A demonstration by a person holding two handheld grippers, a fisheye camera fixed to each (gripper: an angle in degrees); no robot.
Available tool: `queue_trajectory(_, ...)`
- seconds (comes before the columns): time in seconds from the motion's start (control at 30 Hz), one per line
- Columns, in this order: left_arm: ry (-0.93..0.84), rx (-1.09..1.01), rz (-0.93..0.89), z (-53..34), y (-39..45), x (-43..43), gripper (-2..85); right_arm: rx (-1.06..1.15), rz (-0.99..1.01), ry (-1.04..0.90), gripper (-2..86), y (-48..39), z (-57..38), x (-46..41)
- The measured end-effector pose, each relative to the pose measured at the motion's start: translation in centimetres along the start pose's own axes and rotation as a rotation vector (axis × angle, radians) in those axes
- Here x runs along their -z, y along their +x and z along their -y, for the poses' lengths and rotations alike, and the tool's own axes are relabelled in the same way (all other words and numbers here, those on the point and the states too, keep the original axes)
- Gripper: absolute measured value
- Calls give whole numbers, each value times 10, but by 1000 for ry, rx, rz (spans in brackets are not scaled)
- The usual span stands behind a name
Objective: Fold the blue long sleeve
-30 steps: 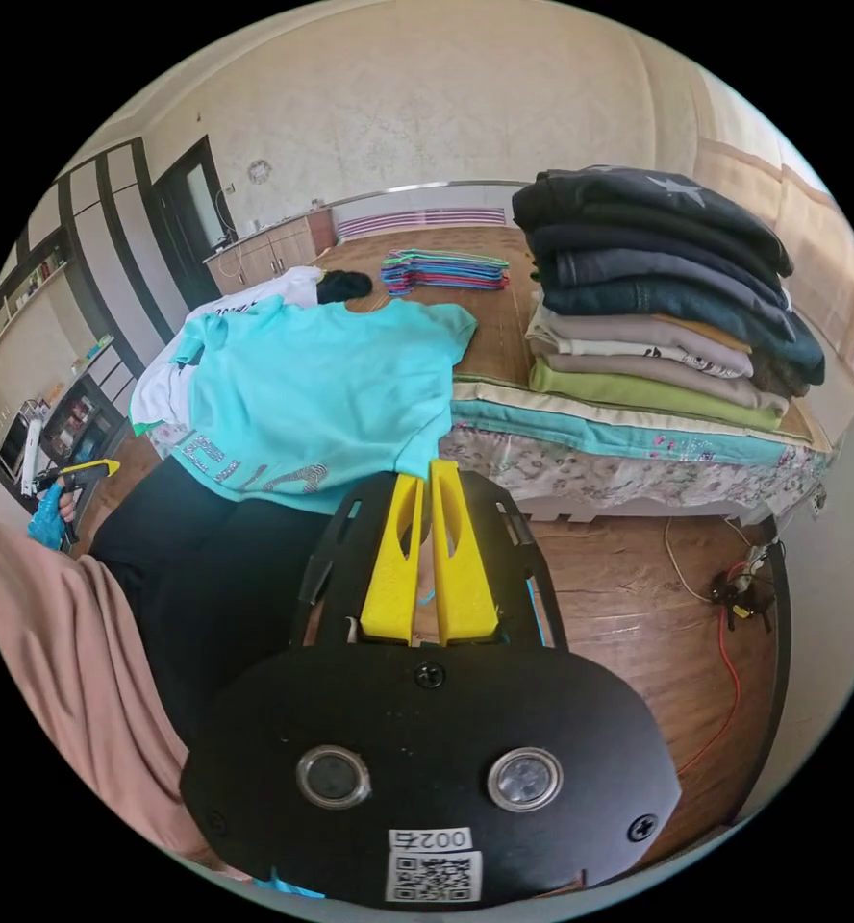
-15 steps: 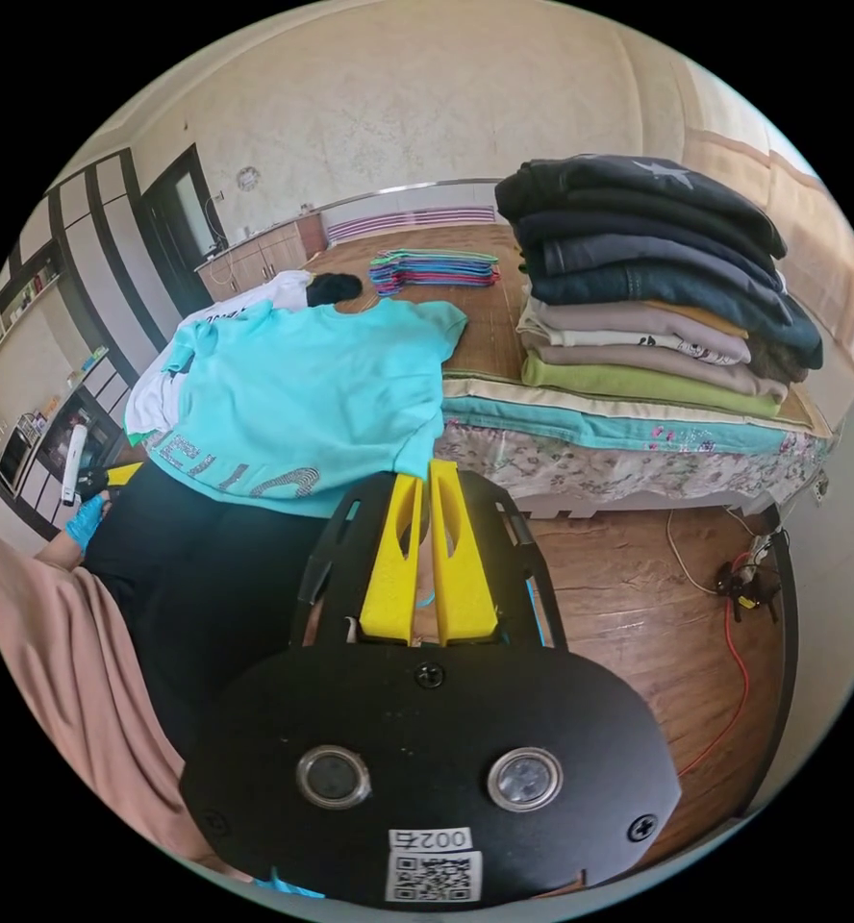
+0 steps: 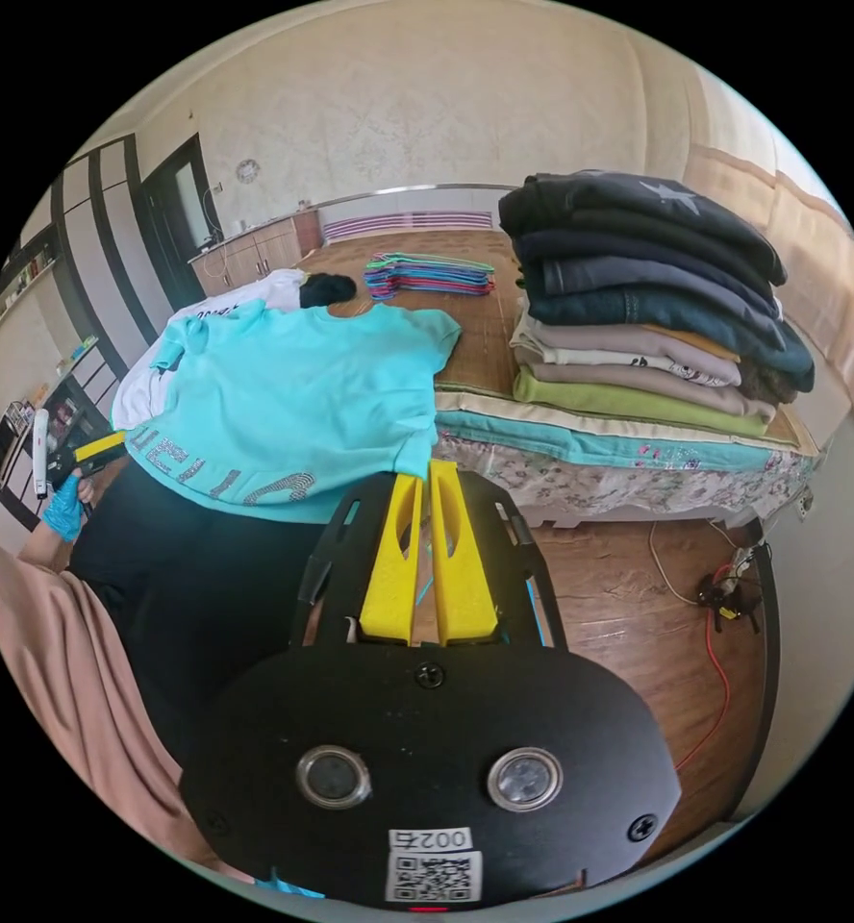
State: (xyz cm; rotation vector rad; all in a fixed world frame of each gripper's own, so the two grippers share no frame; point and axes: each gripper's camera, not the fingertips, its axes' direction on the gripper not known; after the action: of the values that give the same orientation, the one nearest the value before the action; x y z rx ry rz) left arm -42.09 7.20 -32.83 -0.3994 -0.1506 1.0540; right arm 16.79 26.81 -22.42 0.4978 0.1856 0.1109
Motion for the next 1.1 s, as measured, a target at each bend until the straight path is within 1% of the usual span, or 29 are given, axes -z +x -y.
queue_trajectory(0.13,12,-52,74,16,-2,45,4,37,46,67,-9,-11,7,14)
queue_trajectory(0.2,1,-62,71,19,-3,57,2,57,58,87,-9,-15,10,21)
queue_trajectory(0.27,-47,-71,67,18,-2,62,1,83,92,80,-9,-18,10,26)
queue_trajectory(0.37,-137,-49,36,10,-3,48,1,133,155,41,-9,-25,0,23)
queue_trajectory(0.47,-192,-13,-33,5,-2,25,1,163,153,-45,-9,-35,-10,5)
queue_trajectory(0.53,-223,10,-44,8,-2,11,0,169,131,-90,-9,-44,-13,-9)
queue_trajectory(0.67,-264,41,-81,26,-6,1,2,185,156,-87,-9,-49,-10,-14)
queue_trajectory(0.77,-299,53,-73,39,-12,4,5,219,211,-93,-9,-50,-5,-16)
queue_trajectory(0.93,-296,45,-28,71,-10,11,5,268,246,-143,-9,-56,-5,-27)
queue_trajectory(1.0,-258,46,-58,88,-4,9,5,255,259,-138,-9,-57,-5,-29)
queue_trajectory(1.1,-180,-6,-153,126,18,-5,7,234,293,-103,-9,-60,-2,-29)
